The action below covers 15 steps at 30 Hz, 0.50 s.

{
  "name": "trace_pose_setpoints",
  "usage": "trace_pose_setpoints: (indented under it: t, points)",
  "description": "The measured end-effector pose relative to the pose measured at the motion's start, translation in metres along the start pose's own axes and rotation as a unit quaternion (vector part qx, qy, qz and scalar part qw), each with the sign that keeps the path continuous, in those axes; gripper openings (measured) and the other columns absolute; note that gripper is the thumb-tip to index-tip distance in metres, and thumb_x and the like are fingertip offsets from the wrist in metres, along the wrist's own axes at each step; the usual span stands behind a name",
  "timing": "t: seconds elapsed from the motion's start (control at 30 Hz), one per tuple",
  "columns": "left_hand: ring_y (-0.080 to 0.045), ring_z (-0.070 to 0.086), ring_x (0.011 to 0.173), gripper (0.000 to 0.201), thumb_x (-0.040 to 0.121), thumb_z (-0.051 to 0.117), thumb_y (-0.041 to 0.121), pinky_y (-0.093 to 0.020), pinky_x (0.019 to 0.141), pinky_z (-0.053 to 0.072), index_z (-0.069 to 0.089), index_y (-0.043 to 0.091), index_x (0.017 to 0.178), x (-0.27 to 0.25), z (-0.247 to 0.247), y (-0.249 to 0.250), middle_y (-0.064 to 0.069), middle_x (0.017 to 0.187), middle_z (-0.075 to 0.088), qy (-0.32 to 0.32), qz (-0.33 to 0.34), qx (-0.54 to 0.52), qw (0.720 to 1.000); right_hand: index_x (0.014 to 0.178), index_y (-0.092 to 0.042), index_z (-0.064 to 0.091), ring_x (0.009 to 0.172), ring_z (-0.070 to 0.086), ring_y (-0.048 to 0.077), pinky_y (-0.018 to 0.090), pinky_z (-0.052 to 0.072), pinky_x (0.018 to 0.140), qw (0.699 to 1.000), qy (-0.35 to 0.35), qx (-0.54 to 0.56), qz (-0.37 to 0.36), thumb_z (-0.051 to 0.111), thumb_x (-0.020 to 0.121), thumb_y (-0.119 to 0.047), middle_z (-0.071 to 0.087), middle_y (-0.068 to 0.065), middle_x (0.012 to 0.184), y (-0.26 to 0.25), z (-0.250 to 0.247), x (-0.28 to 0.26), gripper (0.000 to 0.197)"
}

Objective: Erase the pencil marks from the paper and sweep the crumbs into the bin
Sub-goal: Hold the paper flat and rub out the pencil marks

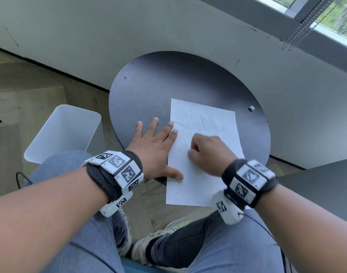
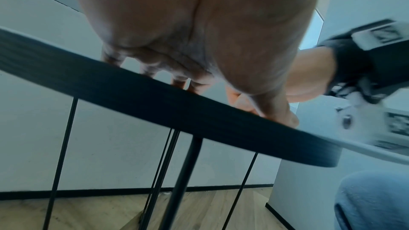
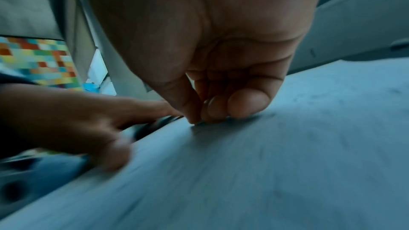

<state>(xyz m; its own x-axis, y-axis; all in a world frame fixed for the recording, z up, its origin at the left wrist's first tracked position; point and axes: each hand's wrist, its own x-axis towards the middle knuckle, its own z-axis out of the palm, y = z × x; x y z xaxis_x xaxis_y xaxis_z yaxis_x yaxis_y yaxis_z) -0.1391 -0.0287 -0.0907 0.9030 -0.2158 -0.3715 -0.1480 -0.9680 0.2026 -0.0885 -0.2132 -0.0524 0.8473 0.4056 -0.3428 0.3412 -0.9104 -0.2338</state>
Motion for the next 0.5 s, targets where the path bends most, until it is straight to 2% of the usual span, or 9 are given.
trace_pose_setpoints:
  t: [0.07,0.13,0.37,0.5]
  points:
    - [-0.036,-0.026,0.153,0.132,0.067,0.038,0.100,-0.069,0.119,-0.006,-0.011,0.022,0.162,0.000,0.000,0.001,0.005,0.169,-0.024,-0.003,0.001,0.001,1.000,0.089,-0.021,0.053,0.081,0.057,0.021,0.039,0.052,0.074,0.999,-0.026,0.013,-0.016,0.050,0.093,-0.029,0.061,0.000,0.089,-0.003,0.008,-0.017,0.009]
    - [-0.036,-0.026,0.153,0.132,0.068,0.039,0.099,-0.069,0.119,-0.006,-0.011,0.022,0.162,0.000,-0.001,0.001,0.004,0.169,-0.023,-0.004,0.000,0.003,1.000,0.090,-0.021,0.053,0.082,0.057,0.022,0.038,0.052,0.074,1.000,-0.022,0.015,-0.011,0.050,0.093,-0.029,0.062,0.000,0.091,-0.004,0.006,-0.012,0.010]
    - [-0.035,-0.025,0.154,0.133,0.067,0.040,0.100,-0.069,0.119,-0.005,-0.011,0.022,0.162,0.000,-0.002,0.000,0.005,0.169,-0.022,-0.006,0.001,0.006,1.000,0.090,-0.013,0.060,0.089,0.060,0.031,0.032,0.046,0.069,0.995,0.056,0.010,0.082,0.049,0.085,-0.019,0.067,0.009,0.100,0.007,-0.018,0.073,0.013]
    - [-0.035,-0.025,0.154,0.134,0.065,0.038,0.101,-0.069,0.119,-0.005,-0.011,0.023,0.162,0.000,0.000,-0.001,0.005,0.169,-0.023,0.000,0.001,0.003,1.000,0.089,-0.015,0.058,0.087,0.060,0.029,0.032,0.044,0.067,0.997,0.045,0.003,0.067,0.050,0.087,-0.021,0.065,0.007,0.097,0.003,-0.014,0.058,0.011]
